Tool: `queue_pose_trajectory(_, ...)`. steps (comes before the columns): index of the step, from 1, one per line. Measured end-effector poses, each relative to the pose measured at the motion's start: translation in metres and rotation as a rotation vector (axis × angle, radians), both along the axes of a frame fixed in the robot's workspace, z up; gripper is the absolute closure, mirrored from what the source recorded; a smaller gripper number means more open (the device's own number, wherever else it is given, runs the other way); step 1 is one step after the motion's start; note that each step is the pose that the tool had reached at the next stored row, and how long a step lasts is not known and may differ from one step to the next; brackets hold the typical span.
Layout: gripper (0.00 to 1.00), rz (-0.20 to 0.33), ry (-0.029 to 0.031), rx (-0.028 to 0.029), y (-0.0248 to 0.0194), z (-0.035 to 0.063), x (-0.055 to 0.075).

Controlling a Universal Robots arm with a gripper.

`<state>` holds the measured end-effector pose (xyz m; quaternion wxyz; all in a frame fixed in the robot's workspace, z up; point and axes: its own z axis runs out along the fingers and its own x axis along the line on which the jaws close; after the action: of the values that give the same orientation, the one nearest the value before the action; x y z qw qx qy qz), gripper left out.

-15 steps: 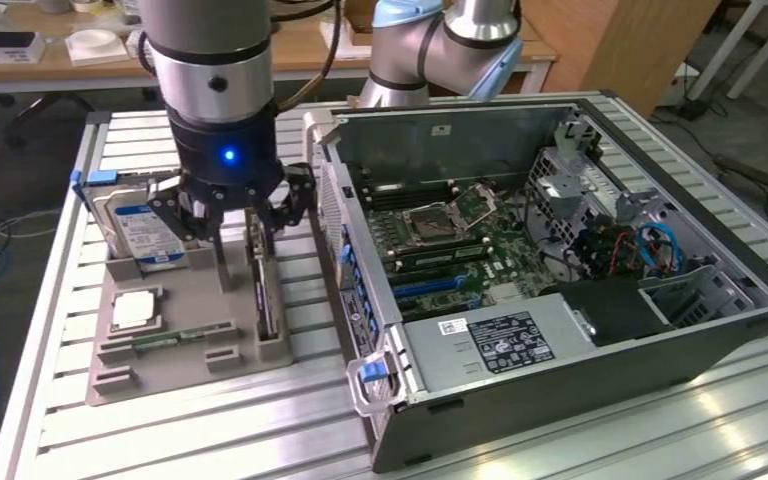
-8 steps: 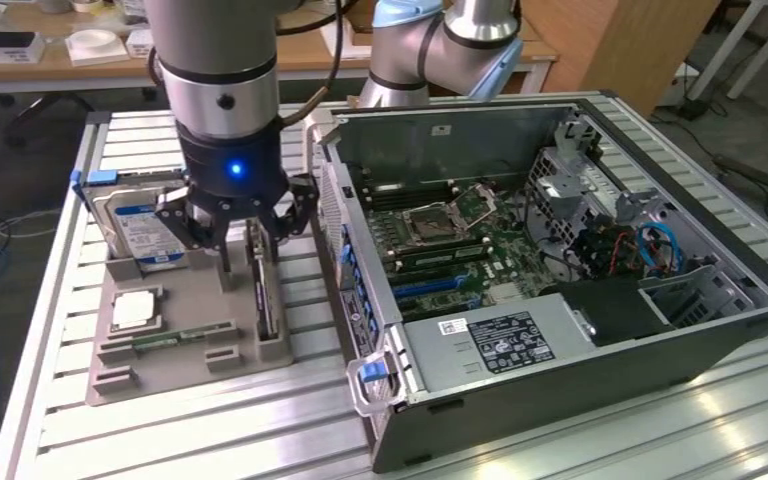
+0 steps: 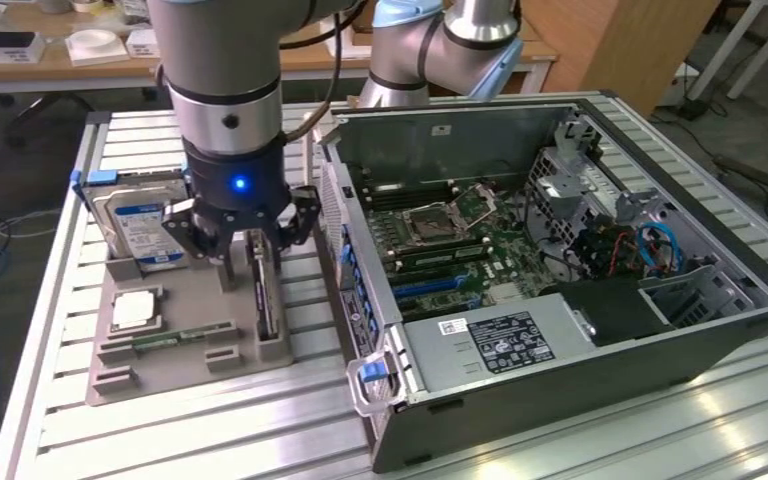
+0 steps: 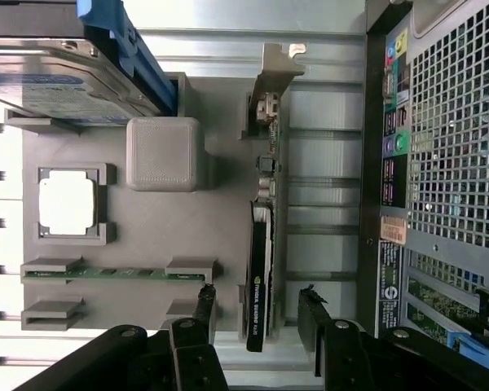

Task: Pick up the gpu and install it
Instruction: 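Pick up the gpu and move the gpu toward the slot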

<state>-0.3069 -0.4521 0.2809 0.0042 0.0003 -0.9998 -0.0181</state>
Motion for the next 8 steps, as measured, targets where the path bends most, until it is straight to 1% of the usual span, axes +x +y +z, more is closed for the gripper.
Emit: queue_pose_trajectory(8, 0.47, -0.001, -0.001, 0.0, 0.0, -0.0145, 0.0)
